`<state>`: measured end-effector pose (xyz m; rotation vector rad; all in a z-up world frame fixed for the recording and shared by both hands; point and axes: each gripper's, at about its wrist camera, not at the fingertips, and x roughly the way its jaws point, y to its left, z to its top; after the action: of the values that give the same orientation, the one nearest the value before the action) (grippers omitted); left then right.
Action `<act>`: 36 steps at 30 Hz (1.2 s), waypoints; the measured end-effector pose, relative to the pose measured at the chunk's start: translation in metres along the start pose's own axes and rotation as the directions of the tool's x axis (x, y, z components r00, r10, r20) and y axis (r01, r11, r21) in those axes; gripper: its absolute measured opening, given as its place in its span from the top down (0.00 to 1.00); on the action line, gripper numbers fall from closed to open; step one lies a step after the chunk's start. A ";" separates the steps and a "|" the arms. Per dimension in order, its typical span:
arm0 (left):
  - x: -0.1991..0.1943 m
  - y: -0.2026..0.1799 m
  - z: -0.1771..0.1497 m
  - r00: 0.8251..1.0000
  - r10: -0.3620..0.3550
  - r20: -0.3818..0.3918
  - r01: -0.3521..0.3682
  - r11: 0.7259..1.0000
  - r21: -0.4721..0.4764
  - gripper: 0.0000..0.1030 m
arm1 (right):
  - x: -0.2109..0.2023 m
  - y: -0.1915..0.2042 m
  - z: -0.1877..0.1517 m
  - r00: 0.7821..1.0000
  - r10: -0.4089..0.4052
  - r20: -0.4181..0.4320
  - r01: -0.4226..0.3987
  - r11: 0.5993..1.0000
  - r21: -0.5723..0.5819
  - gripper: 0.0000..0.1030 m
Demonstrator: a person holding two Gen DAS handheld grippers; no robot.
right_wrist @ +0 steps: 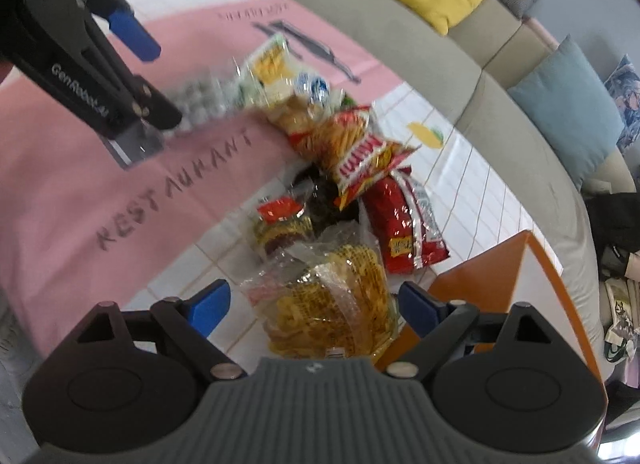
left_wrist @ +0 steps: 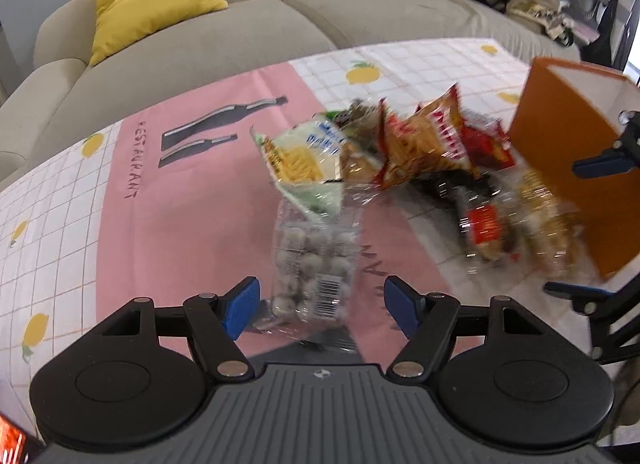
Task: Organize snacks
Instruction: 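Grasp the clear bag of white balls with the left gripper while the right grasps the yellow chip bag, then carry both bags over the orange box and lower them inside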
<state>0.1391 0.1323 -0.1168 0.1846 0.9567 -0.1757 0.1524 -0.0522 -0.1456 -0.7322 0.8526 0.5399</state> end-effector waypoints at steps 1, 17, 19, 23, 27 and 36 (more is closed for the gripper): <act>0.006 0.002 0.000 1.000 0.004 -0.004 -0.004 1.000 0.006 0.19 | 0.006 0.001 0.001 1.000 -0.002 -0.011 0.002 1.000 -0.002 0.13; 0.050 0.008 0.007 0.999 -0.034 -0.034 0.030 0.995 -0.094 0.29 | 0.041 -0.009 -0.003 0.997 0.012 -0.074 0.000 0.987 0.159 0.26; 0.048 0.005 0.007 0.999 -0.022 -0.040 0.018 0.995 -0.095 0.31 | 0.039 -0.009 -0.004 0.997 0.020 -0.069 -0.008 0.985 0.172 0.36; 0.041 -0.001 0.006 0.999 -0.007 -0.054 0.002 0.995 -0.099 0.32 | 0.027 -0.008 -0.005 0.998 0.021 -0.055 -0.010 0.983 0.184 0.49; 0.026 -0.008 0.005 0.999 -0.008 -0.050 0.001 0.989 -0.150 0.33 | 0.013 -0.008 -0.004 0.999 0.030 -0.035 -0.021 0.975 0.220 0.55; -0.029 -0.024 0.003 0.998 -0.055 -0.014 0.050 0.969 -0.241 0.33 | -0.033 -0.023 -0.011 0.996 0.061 0.060 -0.079 0.923 0.377 0.63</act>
<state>0.1194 0.1101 -0.0932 -0.0630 0.9955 -0.1052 0.1447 -0.0797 -0.1151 -0.3337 0.9091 0.4360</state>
